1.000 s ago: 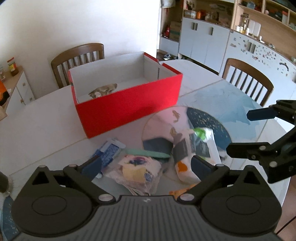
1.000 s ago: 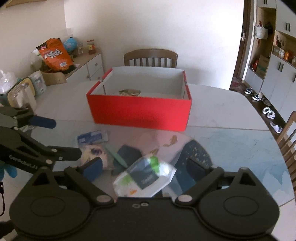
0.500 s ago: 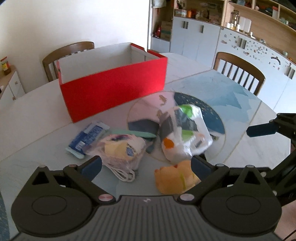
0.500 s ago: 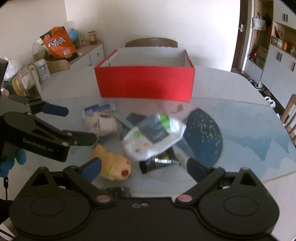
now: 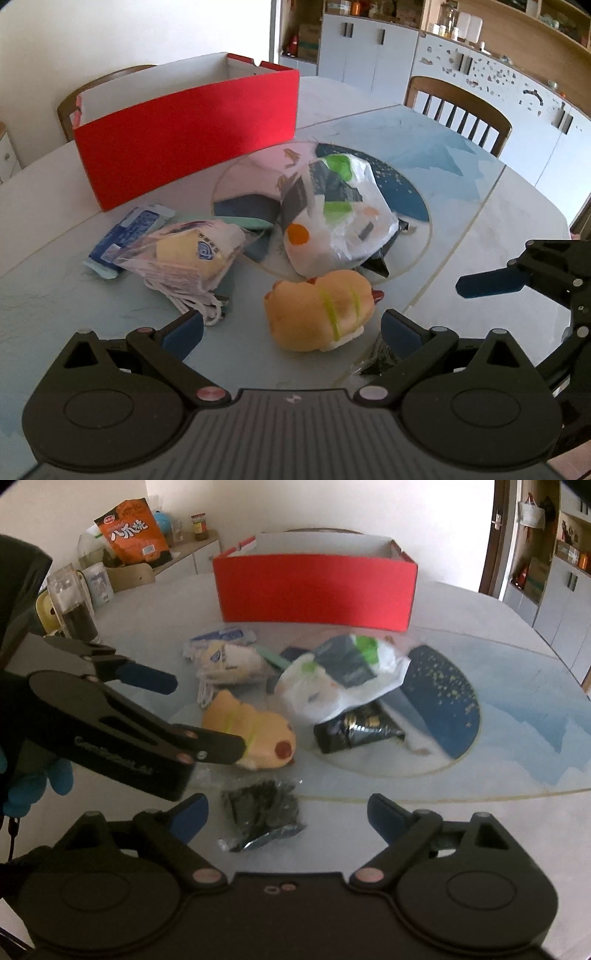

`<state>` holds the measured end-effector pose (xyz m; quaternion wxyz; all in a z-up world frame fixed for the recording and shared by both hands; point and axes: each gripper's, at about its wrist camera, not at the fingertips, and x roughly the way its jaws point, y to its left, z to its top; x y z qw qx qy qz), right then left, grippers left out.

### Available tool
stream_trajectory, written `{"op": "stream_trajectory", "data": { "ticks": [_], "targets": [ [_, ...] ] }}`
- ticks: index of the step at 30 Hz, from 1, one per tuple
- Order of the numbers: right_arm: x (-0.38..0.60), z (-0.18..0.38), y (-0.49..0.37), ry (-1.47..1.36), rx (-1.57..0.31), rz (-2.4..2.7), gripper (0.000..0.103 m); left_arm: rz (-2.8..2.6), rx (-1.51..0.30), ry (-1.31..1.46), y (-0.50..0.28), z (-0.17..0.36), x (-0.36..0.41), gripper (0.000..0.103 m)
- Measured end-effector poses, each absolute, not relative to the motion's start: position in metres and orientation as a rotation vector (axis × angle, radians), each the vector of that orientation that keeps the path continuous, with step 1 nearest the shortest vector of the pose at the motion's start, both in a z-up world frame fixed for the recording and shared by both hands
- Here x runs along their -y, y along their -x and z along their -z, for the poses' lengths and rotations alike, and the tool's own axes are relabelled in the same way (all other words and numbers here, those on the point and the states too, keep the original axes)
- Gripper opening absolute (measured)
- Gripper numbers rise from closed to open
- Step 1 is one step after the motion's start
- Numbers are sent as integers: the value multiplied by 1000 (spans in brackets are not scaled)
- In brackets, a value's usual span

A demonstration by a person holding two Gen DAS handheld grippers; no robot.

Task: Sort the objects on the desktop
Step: 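Grasp the yellow plush toy with the left tool while the right tool grasps the black seaweed pack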

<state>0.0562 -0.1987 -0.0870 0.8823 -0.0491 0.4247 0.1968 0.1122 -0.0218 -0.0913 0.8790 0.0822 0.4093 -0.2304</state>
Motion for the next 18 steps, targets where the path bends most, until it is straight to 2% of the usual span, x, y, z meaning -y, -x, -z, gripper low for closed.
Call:
{"op": "stream_trajectory", "data": {
  "ticks": [11, 13, 16, 18],
  "targets": [
    [194, 111, -57, 90, -907, -387, 75, 464, -826, -170, -112, 106, 30, 102],
    [195, 112, -56, 91, -899, -386, 73, 477, -815, -166, -111, 106, 32, 97],
    [196, 112, -55, 95, -887, -387, 64, 486, -811, -166, -111, 106, 35, 90],
    [196, 112, -54, 103, -880, -383, 59, 493, -820, -166, -111, 108, 37, 81]
  ]
}}
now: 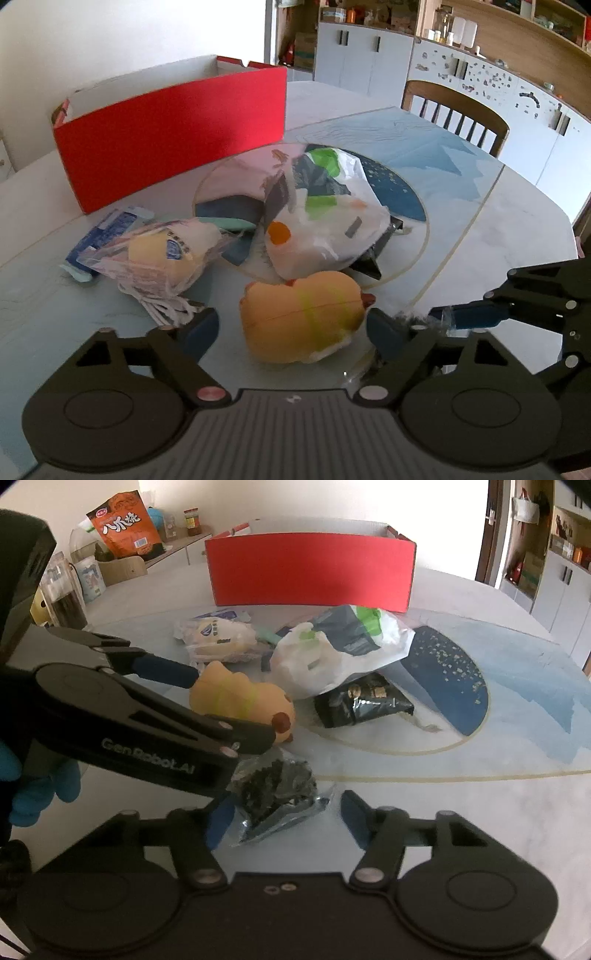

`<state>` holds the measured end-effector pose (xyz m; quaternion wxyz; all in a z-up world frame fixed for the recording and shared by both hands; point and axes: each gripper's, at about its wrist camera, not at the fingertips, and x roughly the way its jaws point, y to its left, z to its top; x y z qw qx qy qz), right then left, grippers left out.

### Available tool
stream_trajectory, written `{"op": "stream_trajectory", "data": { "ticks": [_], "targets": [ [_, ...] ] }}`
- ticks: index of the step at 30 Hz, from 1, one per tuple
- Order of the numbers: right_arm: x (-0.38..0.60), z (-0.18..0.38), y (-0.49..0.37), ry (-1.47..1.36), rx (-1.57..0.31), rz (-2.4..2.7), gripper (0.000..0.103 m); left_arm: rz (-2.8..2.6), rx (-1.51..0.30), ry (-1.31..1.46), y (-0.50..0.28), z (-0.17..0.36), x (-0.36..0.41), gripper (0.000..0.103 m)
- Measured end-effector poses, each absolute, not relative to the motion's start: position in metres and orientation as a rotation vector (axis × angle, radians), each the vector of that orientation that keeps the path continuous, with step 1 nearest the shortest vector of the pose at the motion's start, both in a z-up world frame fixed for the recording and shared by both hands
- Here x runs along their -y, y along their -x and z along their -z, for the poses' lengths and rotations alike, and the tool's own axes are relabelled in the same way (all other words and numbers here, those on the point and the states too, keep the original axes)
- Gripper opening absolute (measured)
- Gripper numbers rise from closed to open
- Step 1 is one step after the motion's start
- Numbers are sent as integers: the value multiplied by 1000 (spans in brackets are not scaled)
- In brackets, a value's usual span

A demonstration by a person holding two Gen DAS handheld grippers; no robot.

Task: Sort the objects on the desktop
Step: 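Grasp the yellow plush toy with the left tool while the right tool grasps the black seaweed pack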

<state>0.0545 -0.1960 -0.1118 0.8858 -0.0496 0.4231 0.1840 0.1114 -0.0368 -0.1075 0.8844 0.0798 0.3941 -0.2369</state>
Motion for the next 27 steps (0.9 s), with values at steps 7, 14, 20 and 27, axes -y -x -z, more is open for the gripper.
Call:
{"op": "stream_trajectory", "data": {
  "ticks": [7, 14, 20, 27],
  "targets": [
    [201, 111, -54, 94, -874, -373, 52, 504, -822, -165, -110, 108, 40, 71],
    [202, 110, -55, 88, -881, -374, 45, 506, -821, -141, -108, 106, 39, 65],
    [208, 107, -54, 89, -888, -369, 44, 518, -819, -124, -106, 100, 36, 64],
    [214, 95, -57, 102, -874, -362, 44, 515, -800, -114, -106, 84, 34, 64]
  ]
}}
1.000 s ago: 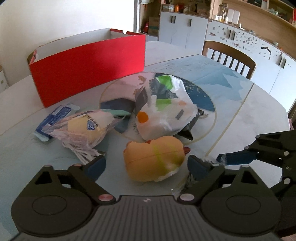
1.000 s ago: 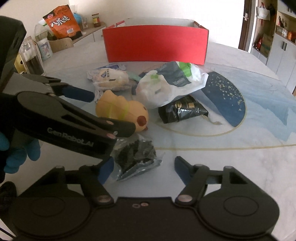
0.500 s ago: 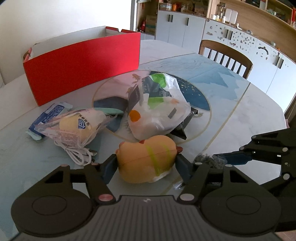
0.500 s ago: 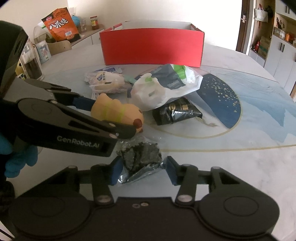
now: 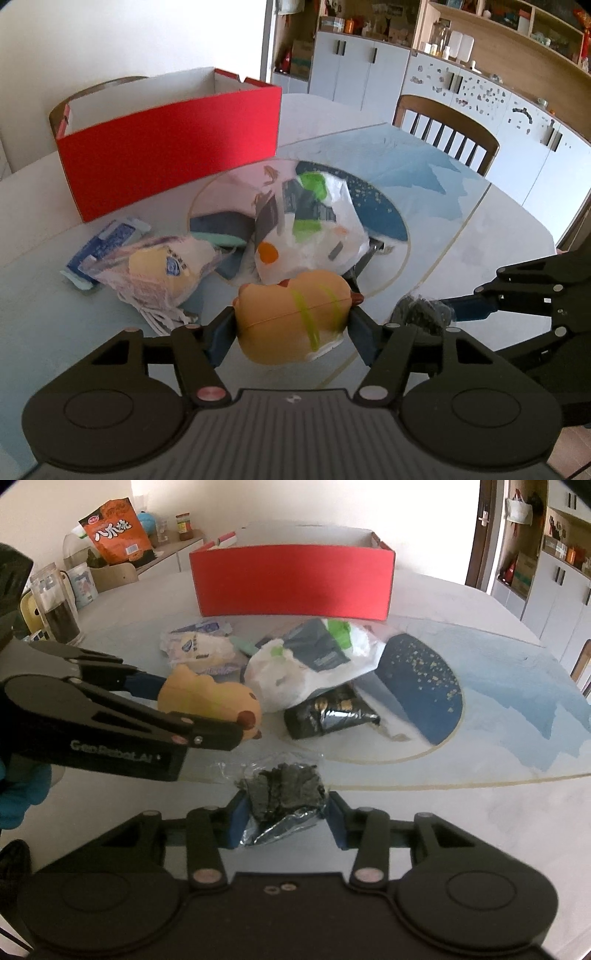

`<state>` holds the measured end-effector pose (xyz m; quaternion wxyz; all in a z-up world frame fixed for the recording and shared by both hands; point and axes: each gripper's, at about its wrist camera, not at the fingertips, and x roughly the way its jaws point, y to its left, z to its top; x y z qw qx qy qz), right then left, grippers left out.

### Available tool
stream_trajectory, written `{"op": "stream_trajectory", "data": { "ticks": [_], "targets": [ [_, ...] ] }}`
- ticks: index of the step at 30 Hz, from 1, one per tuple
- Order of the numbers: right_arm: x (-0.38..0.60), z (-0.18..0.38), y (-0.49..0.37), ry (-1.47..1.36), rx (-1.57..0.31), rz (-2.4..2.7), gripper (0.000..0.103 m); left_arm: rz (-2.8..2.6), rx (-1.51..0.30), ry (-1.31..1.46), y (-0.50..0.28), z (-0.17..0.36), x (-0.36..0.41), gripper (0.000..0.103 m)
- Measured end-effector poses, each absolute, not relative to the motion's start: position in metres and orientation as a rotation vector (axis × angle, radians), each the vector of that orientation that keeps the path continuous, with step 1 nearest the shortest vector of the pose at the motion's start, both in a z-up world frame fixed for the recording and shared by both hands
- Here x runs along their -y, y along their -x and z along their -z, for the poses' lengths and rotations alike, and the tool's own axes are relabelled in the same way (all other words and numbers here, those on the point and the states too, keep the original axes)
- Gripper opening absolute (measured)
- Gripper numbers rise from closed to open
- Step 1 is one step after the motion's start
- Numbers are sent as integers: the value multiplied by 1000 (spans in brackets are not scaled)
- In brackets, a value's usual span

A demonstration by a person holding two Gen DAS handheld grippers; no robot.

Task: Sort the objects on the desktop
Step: 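Grasp the yellow plush toy with the left tool while the right tool grasps the black seaweed pack, then carry the plush toy and seaweed pack with both tools over the red box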

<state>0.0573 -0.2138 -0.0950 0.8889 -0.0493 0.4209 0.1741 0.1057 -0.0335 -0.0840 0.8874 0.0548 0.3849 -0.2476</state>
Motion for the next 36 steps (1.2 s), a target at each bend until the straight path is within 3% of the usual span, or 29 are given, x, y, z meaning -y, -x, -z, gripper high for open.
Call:
{"op": "stream_trajectory", "data": {
  "ticks": [36],
  "targets": [
    [224, -24, -125, 97, -721, -416, 41, 313, -660, -79, -125, -19, -1, 64]
  ]
}}
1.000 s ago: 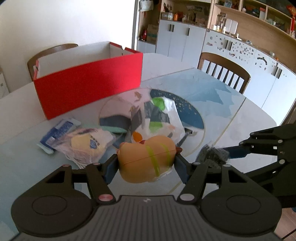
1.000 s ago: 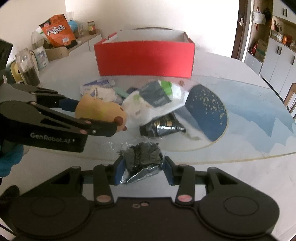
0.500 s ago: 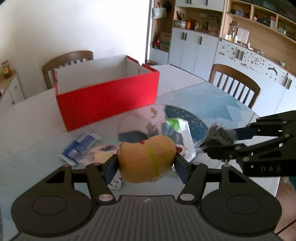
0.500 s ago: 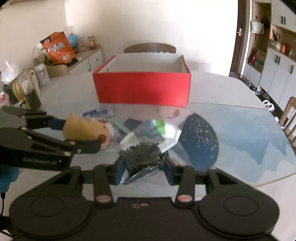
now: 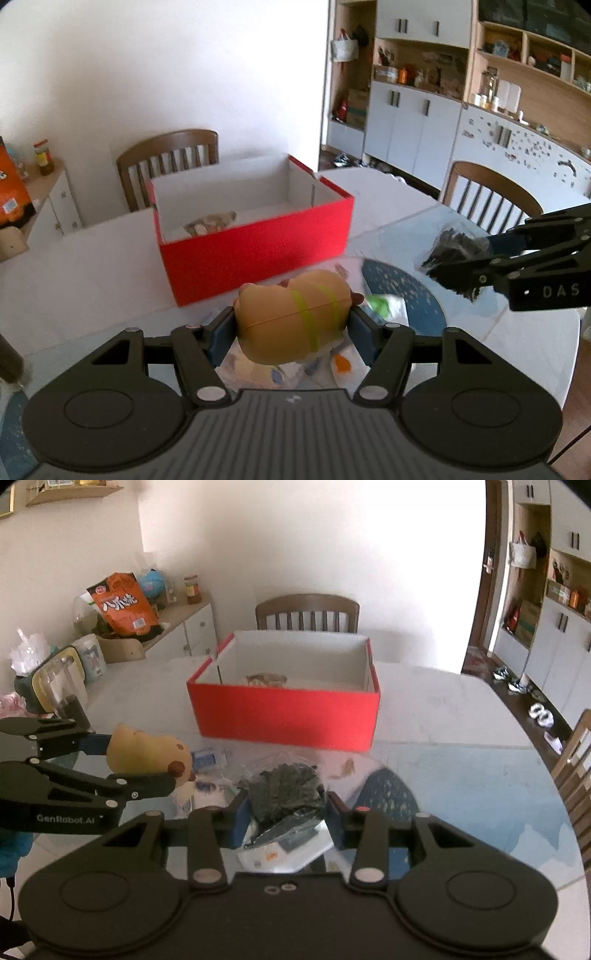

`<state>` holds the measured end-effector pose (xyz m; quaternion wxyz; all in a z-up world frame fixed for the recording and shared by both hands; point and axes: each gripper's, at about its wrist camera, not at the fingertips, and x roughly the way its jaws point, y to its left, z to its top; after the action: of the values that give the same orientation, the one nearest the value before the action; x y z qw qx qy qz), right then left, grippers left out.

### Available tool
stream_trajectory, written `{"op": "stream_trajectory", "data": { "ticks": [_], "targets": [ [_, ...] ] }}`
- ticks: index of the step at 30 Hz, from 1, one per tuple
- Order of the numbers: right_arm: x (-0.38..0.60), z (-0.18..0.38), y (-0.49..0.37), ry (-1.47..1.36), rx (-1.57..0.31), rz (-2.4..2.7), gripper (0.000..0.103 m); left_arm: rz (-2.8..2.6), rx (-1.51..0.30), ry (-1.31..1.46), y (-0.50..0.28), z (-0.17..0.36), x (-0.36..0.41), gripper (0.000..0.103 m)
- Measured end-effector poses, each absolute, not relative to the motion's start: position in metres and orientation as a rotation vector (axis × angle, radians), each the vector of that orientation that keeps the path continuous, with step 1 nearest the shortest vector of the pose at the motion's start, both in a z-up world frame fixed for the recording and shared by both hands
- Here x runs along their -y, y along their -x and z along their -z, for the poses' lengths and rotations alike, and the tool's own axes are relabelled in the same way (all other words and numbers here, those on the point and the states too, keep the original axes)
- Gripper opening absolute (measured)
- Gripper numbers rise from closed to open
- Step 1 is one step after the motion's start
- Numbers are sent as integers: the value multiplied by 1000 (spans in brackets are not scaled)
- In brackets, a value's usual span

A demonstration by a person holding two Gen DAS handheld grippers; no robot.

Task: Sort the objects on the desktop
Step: 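Carry the plush toy and seaweed pack with both tools over the red box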

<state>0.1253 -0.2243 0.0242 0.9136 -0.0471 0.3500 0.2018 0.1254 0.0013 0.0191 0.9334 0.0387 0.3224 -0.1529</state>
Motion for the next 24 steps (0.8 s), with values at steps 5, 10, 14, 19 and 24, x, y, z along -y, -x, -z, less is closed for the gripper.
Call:
{"op": "stream_trajectory", "data": {
  "ticks": [5, 10, 14, 19, 24],
  "targets": [
    [225, -42, -140, 88, -691, -439, 41, 282, -637, -81, -133, -32, -5, 64],
    [222, -54, -155, 94, -674, -458, 41, 263, -631, -77, -140, -42, -7, 64],
    [220, -60, -167, 97, -667, -461, 41, 249, -628, -63, -150, -50, -10, 64],
    [221, -67, -181, 89, -659, -463, 41, 230, -620, -53, -165, -57, -11, 64],
    [219, -70, -196, 92, -655, -465, 41, 218, -613, -59, -176, -61, -10, 64]
  ]
}}
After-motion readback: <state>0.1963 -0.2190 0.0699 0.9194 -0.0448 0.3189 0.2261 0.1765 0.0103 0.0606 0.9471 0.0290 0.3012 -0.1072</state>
